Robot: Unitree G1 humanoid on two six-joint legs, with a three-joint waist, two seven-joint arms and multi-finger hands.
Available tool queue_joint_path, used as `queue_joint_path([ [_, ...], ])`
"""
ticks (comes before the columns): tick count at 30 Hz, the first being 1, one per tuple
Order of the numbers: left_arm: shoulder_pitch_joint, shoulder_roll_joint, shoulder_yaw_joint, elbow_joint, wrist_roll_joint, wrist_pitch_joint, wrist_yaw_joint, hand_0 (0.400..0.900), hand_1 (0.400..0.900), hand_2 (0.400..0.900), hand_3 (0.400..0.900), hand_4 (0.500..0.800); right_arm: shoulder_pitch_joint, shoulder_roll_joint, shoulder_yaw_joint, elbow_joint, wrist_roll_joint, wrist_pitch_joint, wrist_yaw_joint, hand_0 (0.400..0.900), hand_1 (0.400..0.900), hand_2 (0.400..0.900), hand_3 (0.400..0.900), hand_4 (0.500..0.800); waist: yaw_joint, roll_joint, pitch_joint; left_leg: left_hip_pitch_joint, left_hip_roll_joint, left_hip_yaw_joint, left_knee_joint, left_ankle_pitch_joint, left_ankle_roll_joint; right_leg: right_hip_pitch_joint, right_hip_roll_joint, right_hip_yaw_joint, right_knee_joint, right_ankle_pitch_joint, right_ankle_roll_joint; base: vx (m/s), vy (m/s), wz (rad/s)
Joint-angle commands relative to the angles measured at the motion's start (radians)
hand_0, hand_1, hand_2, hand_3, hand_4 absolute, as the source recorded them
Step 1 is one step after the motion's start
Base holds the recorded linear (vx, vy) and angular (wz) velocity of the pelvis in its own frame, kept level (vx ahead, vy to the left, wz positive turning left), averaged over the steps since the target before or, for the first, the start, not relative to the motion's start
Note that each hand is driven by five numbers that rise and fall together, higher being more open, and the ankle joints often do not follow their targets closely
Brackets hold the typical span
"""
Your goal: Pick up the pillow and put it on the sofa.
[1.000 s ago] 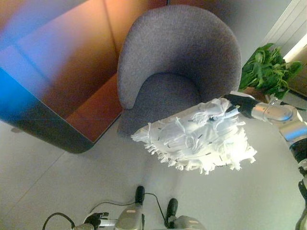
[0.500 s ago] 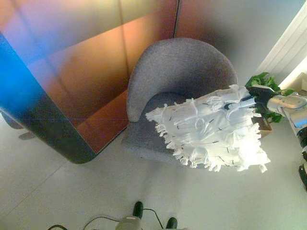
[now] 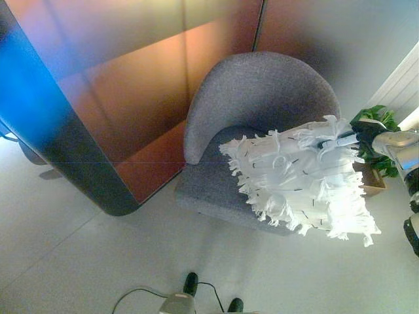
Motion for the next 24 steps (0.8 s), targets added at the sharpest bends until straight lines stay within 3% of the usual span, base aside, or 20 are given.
queue_joint_path([
  [1, 0.007, 0.055, -0.068, 0.023, -0.008, -0.015, 0.025, 0.9, 0.9, 0.9, 0.9, 0.8, -0.336, -0.041, 0.047, 0.032, -0.013, -0.046, -0.171, 0.851, 0.851, 0.851, 0.851, 0.771, 0.031, -0.067, -0.039, 0.049, 0.035, 0.041, -0.006, -0.099, -0.051, -0.017, -0.076, 0.012, -0.001, 0.04, 0.103, 0.0, 0.0, 0.0],
  [2, 0.009, 0.058, -0.069, 0.021, -0.013, -0.022, 0.026, 0.9, 0.9, 0.9, 0.9, 0.8, -0.341, -0.039, 0.044, 0.037, -0.014, -0.037, -0.168, 0.9, 0.9, 0.9, 0.9, 0.8, 0.031, -0.068, -0.035, 0.046, 0.038, 0.042, -0.006, -0.099, -0.053, -0.02, -0.075, 0.013, -0.001, 0.039, 0.103, -0.03, -0.015, 0.01],
  [7, -0.01, 0.07, -0.065, 0.014, -0.027, -0.03, 0.025, 0.9, 0.9, 0.9, 0.9, 0.8, -0.364, -0.046, 0.066, 0.042, -0.03, -0.024, -0.186, 0.9, 0.9, 0.9, 0.9, 0.8, 0.03, -0.07, -0.015, 0.031, 0.04, 0.039, -0.006, -0.096, -0.053, -0.035, -0.075, 0.016, -0.001, 0.043, 0.103, -0.09, -0.011, -0.04],
  [16, -0.001, 0.063, -0.073, 0.015, -0.028, -0.025, 0.02, 0.9, 0.9, 0.9, 0.9, 0.8, -0.324, -0.087, 0.055, 0.092, -0.077, -0.031, -0.128, 0.9, 0.9, 0.9, 0.9, 0.8, 0.018, -0.068, -0.031, 0.051, 0.04, 0.05, -0.006, -0.106, -0.051, -0.024, -0.08, 0.022, -0.001, 0.042, 0.106, 0.03, 0.004, -0.05],
  [24, -0.005, 0.066, -0.072, 0.012, -0.05, -0.028, 0.006, 0.9, 0.9, 0.9, 0.9, 0.8, -0.295, -0.11, 0.05, 0.103, -0.084, -0.041, -0.133, 0.9, 0.9, 0.9, 0.9, 0.8, 0.004, -0.06, -0.031, 0.052, 0.042, 0.062, -0.006, -0.11, -0.05, -0.029, -0.082, 0.035, -0.001, 0.04, 0.107, -0.01, 0.004, -0.03],
])
